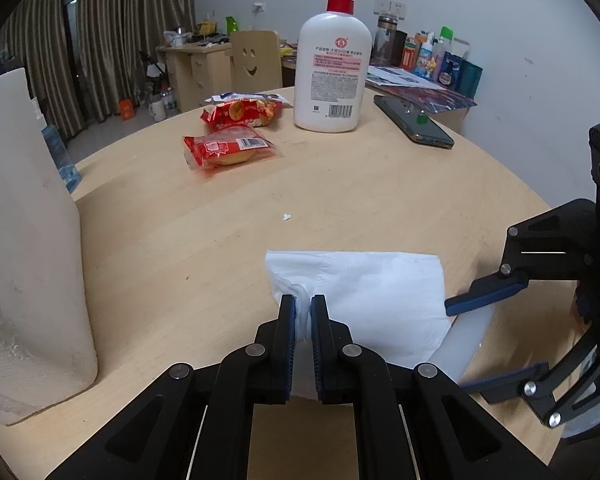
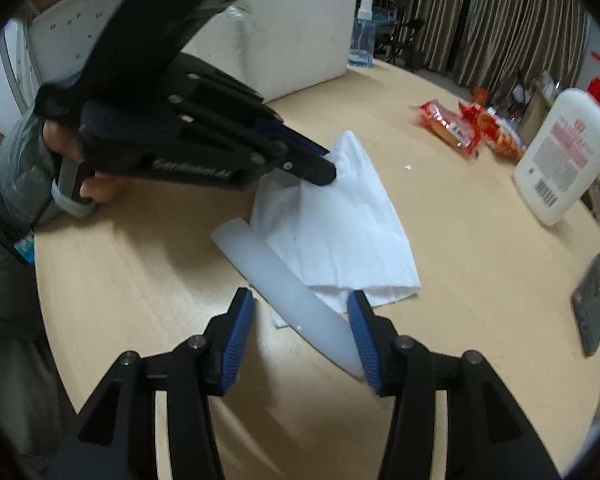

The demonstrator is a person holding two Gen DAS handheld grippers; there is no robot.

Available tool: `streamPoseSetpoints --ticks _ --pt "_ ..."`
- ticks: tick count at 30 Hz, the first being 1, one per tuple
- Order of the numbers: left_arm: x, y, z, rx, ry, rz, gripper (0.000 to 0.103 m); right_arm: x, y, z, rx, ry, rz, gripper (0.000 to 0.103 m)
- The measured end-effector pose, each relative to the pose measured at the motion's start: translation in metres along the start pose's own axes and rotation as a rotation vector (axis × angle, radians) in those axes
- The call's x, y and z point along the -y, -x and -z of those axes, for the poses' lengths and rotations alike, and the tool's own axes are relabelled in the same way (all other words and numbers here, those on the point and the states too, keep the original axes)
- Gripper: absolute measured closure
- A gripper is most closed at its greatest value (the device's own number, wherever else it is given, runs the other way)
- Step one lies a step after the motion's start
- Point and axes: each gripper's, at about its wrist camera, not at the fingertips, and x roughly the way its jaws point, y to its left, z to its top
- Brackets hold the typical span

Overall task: Organize soft objects
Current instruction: 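Grasp the white cloth with left tool while right tool grasps the white strip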

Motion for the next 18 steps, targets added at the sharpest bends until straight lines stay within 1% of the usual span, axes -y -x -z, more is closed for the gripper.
streamPoseSetpoints --ticks 1,2,4,6,8,9,10,11,13,16,18 --pt "0.0 0.0 0.0 0.001 0.001 0.0 0.095 -0.001 0.0 -0.001 -0.005 0.008 0.0 0.06" --pt "-0.001 0.0 0.0 0.001 0.003 0.002 0.095 -0.004 0.001 -0.001 -0.011 0.013 0.008 0.064" --pt "-0.002 0.001 0.0 0.002 0.007 0.001 0.095 -0.012 0.005 0.003 -0.013 0.031 0.038 0.068" --pt "-0.002 0.001 0.0 0.004 0.009 0.003 0.095 -0.015 0.009 0.007 -0.008 0.024 0.046 0.07" --pt "-0.002 0.002 0.0 0.007 0.009 0.002 0.095 -0.015 0.015 0.012 0.001 -0.013 0.041 0.08" --pt "-0.001 0.002 0.0 0.008 0.009 0.004 0.095 -0.015 0.017 0.014 0.008 -0.031 0.045 0.083" --pt "-0.001 0.003 0.0 0.011 0.007 0.004 0.095 -0.017 0.019 0.016 0.012 -0.039 0.033 0.083" --pt "0.0 0.003 0.0 0.012 0.005 0.005 0.095 -0.02 0.021 0.019 0.011 -0.019 0.035 0.084" --pt "0.0 0.004 -0.001 0.013 0.003 0.007 0.095 -0.024 0.022 0.02 0.009 0.009 0.059 0.083" --pt "0.001 0.004 -0.001 0.012 0.002 0.006 0.095 -0.022 0.017 0.011 0.01 0.03 0.099 0.083" --pt "0.001 0.004 -0.001 0.014 0.003 0.008 0.095 -0.02 0.011 0.004 0.0 0.055 0.101 0.082"
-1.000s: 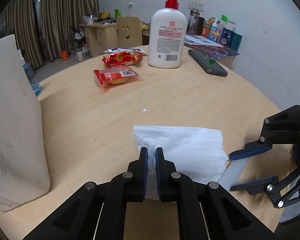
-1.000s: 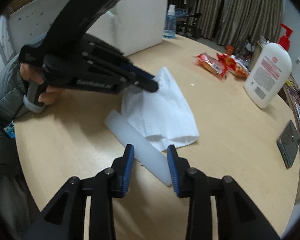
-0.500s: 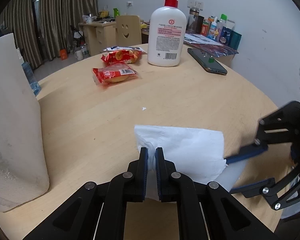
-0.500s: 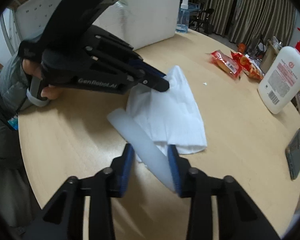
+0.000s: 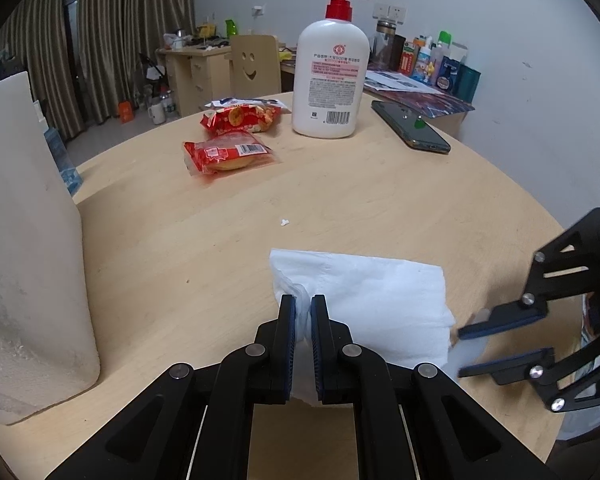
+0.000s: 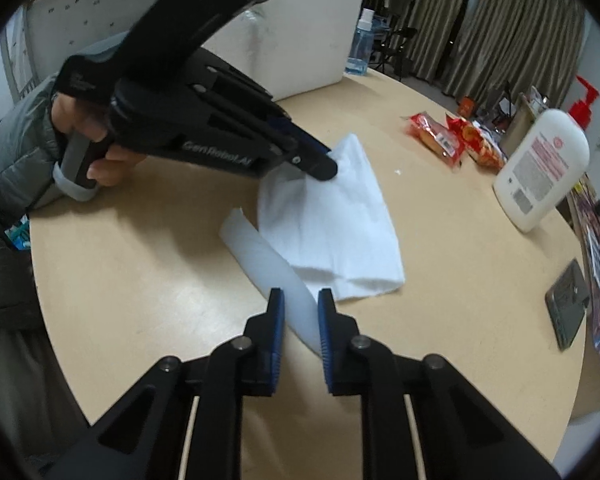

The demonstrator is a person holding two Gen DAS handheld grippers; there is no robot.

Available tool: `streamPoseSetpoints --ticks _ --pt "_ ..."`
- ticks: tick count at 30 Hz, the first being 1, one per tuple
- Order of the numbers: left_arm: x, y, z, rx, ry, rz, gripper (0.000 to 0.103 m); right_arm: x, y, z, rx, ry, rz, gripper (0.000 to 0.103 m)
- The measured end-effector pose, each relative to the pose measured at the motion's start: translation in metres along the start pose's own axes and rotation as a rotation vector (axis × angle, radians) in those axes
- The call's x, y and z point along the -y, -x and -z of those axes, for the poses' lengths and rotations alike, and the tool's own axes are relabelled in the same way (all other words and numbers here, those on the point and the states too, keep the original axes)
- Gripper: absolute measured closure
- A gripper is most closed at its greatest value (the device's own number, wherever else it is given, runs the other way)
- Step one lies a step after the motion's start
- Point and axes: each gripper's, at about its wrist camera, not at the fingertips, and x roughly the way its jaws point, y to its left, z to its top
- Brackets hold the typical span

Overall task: Organize soft objects
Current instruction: 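Grasp the white cloth with left tool while right tool grasps the white strip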

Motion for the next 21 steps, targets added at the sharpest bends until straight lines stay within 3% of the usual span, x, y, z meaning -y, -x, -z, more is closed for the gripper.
streamPoseSetpoints --ticks 4,9,16,21 --pt "-0.002 0.0 0.0 0.002 0.008 0.002 0.095 0.009 -0.006 -0.007 -0.015 0.018 -0.043 0.078" --pt "-0.004 0.0 0.0 -0.005 0.013 0.011 0.095 0.02 -0.011 -0.012 -0.043 0.039 -0.087 0.058" --pt "-0.004 0.0 0.0 -0.012 0.006 0.029 0.095 0.015 -0.014 -0.011 -0.05 0.055 -0.178 0.056" --pt "-0.003 -0.005 0.0 -0.039 -0.008 0.043 0.095 0.005 -0.017 -0.011 -0.052 0.086 -0.156 0.056"
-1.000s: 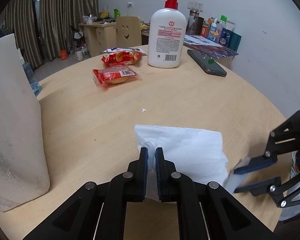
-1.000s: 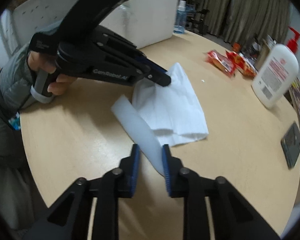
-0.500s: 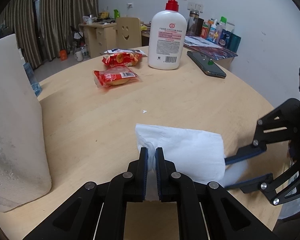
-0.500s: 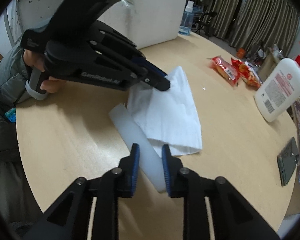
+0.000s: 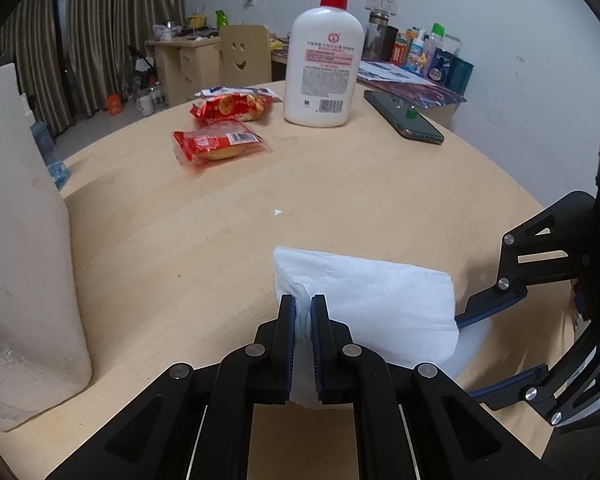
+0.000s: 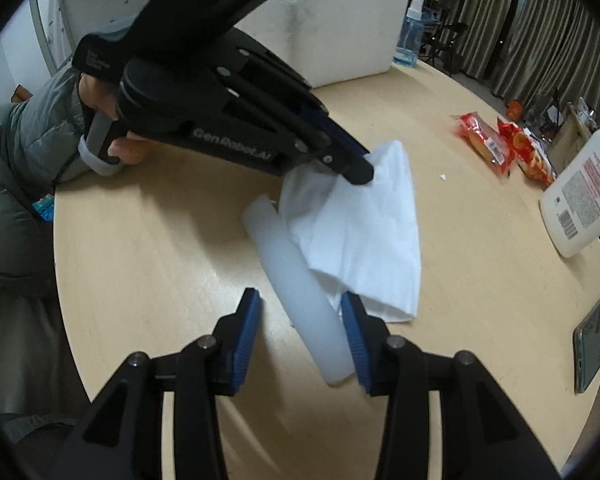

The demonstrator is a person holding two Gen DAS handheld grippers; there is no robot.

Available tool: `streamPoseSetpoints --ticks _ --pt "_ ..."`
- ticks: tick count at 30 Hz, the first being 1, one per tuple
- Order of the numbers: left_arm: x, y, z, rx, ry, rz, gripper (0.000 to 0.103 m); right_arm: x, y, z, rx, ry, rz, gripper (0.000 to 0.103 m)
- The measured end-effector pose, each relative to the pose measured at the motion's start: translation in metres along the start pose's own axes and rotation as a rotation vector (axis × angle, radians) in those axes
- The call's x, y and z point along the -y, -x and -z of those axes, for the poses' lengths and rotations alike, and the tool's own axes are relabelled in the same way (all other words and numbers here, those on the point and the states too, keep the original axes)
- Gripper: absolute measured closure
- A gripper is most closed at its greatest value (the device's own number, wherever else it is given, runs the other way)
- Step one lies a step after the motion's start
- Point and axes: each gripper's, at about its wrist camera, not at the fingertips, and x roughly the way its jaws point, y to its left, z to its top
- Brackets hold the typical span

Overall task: Organize soft objects
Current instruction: 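Grasp the white cloth with left tool while right tool grasps the white strip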

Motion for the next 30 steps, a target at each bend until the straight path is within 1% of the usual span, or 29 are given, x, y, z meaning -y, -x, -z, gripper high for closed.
streamPoseSetpoints --ticks 3,6,7,8,10,11,13,15,16,18,19,20,21,22,23,24,25,26,27,28,30 --pt "0.0 -0.004 0.0 -0.014 0.003 -0.002 0.093 -0.006 -0.001 -0.002 -0.003 0.013 0.023 0.056" --pt "0.003 -0.005 0.0 -0.018 -0.018 -0.007 0.082 -0.011 0.0 -0.003 -0.006 0.014 0.054 0.061" --pt "0.005 -0.005 0.0 -0.018 -0.025 -0.011 0.067 -0.015 0.002 -0.001 -0.006 0.017 0.067 0.064" --pt "0.006 -0.005 0.0 -0.018 -0.033 -0.012 0.042 -0.017 0.003 0.0 -0.009 0.017 0.075 0.066" --pt "0.009 -0.007 0.001 -0.028 -0.051 -0.043 0.016 -0.025 0.005 0.0 -0.019 0.036 0.094 0.067" --pt "0.009 -0.01 0.002 -0.042 -0.054 -0.057 0.015 -0.029 0.006 0.001 -0.024 0.053 0.097 0.067" --pt "0.01 -0.013 0.001 -0.046 -0.061 -0.07 0.016 -0.031 0.006 0.0 -0.032 0.071 0.097 0.065" --pt "0.011 -0.013 0.001 -0.054 -0.065 -0.061 0.016 -0.028 0.005 -0.001 -0.032 0.07 0.09 0.063" --pt "0.011 -0.013 0.0 -0.056 -0.068 -0.057 0.017 -0.026 0.006 0.0 -0.03 0.067 0.083 0.062" --pt "0.013 -0.013 0.001 -0.054 -0.08 -0.059 0.033 -0.021 0.006 0.001 -0.019 0.053 0.06 0.057" --pt "0.014 -0.012 0.0 -0.049 -0.086 -0.051 0.049 -0.019 0.005 0.001 -0.017 0.044 0.049 0.056" --pt "0.016 -0.01 0.0 -0.047 -0.093 -0.044 0.062 -0.016 0.005 0.001 -0.013 0.036 0.037 0.056" --pt "0.018 -0.008 0.0 -0.049 -0.103 -0.035 0.07 -0.016 0.005 0.001 -0.014 0.033 0.036 0.056" --pt "0.021 -0.007 0.0 -0.05 -0.113 -0.023 0.085 -0.019 0.005 0.001 -0.014 0.043 0.048 0.056" --pt "0.024 -0.006 0.001 -0.049 -0.126 -0.013 0.096 -0.021 0.005 0.0 -0.015 0.05 0.053 0.057" --pt "0.029 -0.006 0.002 -0.051 -0.141 -0.004 0.097 -0.023 0.005 -0.001 -0.017 0.054 0.054 0.059" --pt "0.032 -0.005 0.003 -0.053 -0.144 -0.004 0.099 -0.026 0.005 -0.002 -0.018 0.056 0.052 0.065" --pt "0.033 -0.005 0.003 -0.051 -0.135 -0.018 0.099 -0.028 0.005 -0.003 -0.016 0.063 0.062 0.069" --pt "0.032 -0.004 0.002 -0.043 -0.123 -0.027 0.099 -0.031 0.004 -0.002 -0.013 0.071 0.076 0.072" --pt "0.031 0.001 0.001 -0.02 -0.119 -0.022 0.099 -0.033 0.004 -0.002 -0.011 0.072 0.09 0.075" --pt "0.03 0.015 -0.001 0.04 -0.133 -0.006 0.099 -0.03 0.004 -0.002 -0.008 0.035 0.113 0.082"
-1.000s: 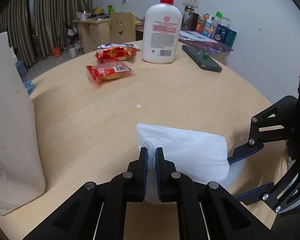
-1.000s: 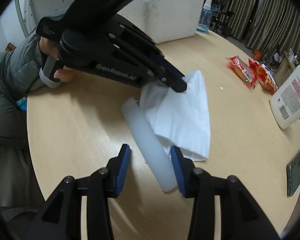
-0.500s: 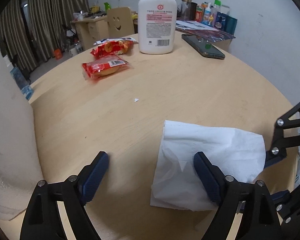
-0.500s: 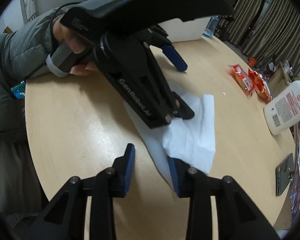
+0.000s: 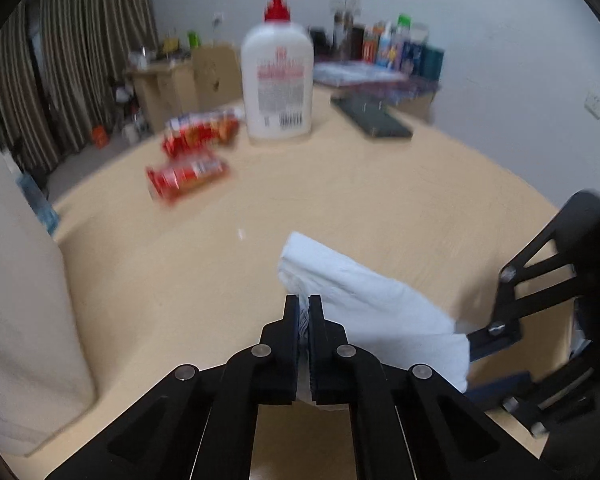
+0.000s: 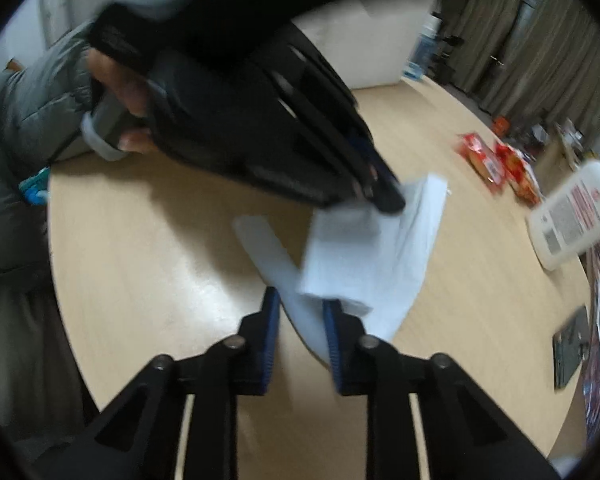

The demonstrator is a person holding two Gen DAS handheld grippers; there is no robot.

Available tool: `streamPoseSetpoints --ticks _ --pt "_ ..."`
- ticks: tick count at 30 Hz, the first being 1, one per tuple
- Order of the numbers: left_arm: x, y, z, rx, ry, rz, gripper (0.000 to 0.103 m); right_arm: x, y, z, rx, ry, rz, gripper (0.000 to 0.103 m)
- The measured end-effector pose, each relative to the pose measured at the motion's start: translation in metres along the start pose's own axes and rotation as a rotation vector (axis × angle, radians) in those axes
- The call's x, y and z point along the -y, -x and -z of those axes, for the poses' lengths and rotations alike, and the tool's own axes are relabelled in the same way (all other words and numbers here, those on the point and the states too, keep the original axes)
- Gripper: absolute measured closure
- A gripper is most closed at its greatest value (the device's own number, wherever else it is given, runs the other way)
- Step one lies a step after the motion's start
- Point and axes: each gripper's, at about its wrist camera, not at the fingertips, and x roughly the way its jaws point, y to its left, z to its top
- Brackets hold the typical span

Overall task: Organize soft objects
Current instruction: 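Grasp the white cloth with left tool while right tool grasps the white strip, then lift and carry the cloth and strip with both tools over the foam box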

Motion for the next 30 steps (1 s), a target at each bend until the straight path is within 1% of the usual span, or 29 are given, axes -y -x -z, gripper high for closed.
streamPoseSetpoints --ticks 1,2,7,9,11,13,18,22,24,27,30 --pt "-0.001 0.006 -0.001 0.019 0.006 0.006 0.099 0.003 0.001 0.001 0.006 -0.021 0.009 0.088" --pt "-0.003 0.009 -0.002 0.025 0.015 0.023 0.099 0.007 0.001 0.002 0.01 -0.049 0.006 0.09" --pt "-0.004 0.015 -0.004 0.04 0.012 -0.002 0.099 0.01 0.006 0.005 0.04 -0.103 -0.011 0.091" --pt "-0.005 0.023 -0.007 0.08 0.011 -0.055 0.099 0.009 0.009 0.007 0.048 -0.118 -0.024 0.092" --pt "-0.015 0.039 -0.012 0.128 0.048 -0.062 0.099 0.006 0.014 0.012 0.062 -0.132 -0.029 0.092" --pt "-0.023 0.052 -0.015 0.163 0.08 -0.081 0.099 0.007 0.02 0.014 0.089 -0.154 -0.029 0.092" --pt "-0.03 0.075 -0.017 0.228 0.118 -0.121 0.099 0.011 0.037 0.019 0.181 -0.227 -0.031 0.092" --pt "-0.034 0.083 -0.016 0.245 0.151 -0.136 0.099 0.012 0.04 0.022 0.231 -0.289 -0.041 0.092" --pt "-0.033 0.087 -0.013 0.261 0.156 -0.164 0.099 0.01 0.048 0.028 0.269 -0.337 -0.044 0.092" --pt "-0.033 0.094 -0.008 0.288 0.168 -0.183 0.099 0.013 0.052 0.031 0.334 -0.416 -0.056 0.092" --pt "-0.036 0.107 -0.003 0.334 0.196 -0.216 0.099 0.022 0.056 0.036 0.387 -0.504 -0.05 0.092"
